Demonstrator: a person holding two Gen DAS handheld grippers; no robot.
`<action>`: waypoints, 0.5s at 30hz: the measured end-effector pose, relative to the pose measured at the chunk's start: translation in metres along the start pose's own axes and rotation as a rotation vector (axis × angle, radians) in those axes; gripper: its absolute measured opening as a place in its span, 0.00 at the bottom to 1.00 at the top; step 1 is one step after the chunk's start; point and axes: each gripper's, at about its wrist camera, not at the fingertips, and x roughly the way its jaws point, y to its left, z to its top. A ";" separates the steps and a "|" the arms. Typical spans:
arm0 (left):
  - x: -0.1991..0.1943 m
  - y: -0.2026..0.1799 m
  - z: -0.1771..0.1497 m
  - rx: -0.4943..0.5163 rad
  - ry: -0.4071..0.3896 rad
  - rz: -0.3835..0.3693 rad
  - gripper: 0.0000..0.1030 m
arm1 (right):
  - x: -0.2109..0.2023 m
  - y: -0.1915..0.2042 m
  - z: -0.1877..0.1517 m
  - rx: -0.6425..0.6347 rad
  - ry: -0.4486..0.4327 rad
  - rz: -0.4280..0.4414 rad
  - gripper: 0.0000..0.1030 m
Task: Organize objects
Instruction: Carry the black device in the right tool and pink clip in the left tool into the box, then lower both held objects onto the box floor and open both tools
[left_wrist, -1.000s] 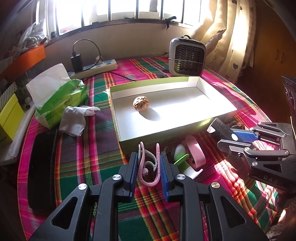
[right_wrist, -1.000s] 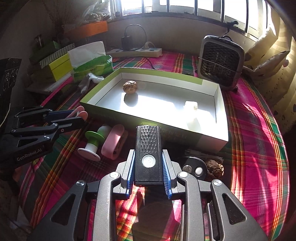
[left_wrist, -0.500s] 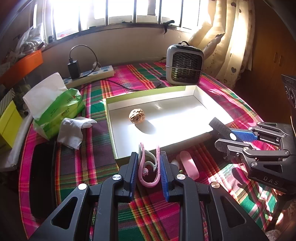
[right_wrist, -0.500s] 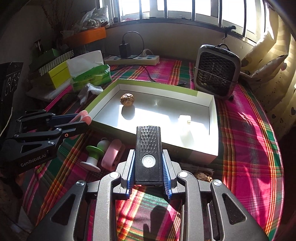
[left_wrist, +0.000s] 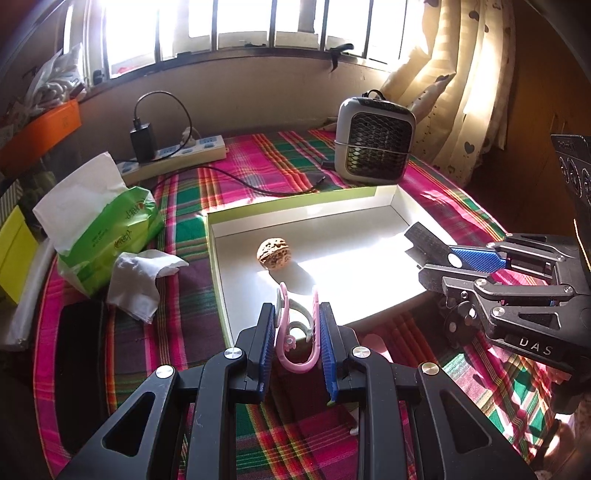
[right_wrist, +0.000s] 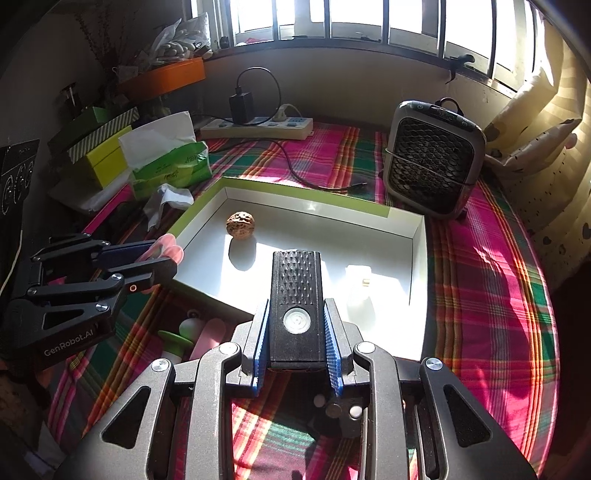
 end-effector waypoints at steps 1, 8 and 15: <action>0.001 0.001 0.001 -0.003 0.001 -0.001 0.20 | 0.002 0.000 0.003 -0.002 0.002 -0.002 0.27; 0.013 0.005 0.010 -0.017 0.011 -0.007 0.20 | 0.017 -0.001 0.024 -0.024 0.012 -0.006 0.27; 0.027 0.011 0.015 -0.029 0.028 -0.003 0.20 | 0.039 -0.003 0.042 -0.039 0.032 -0.006 0.27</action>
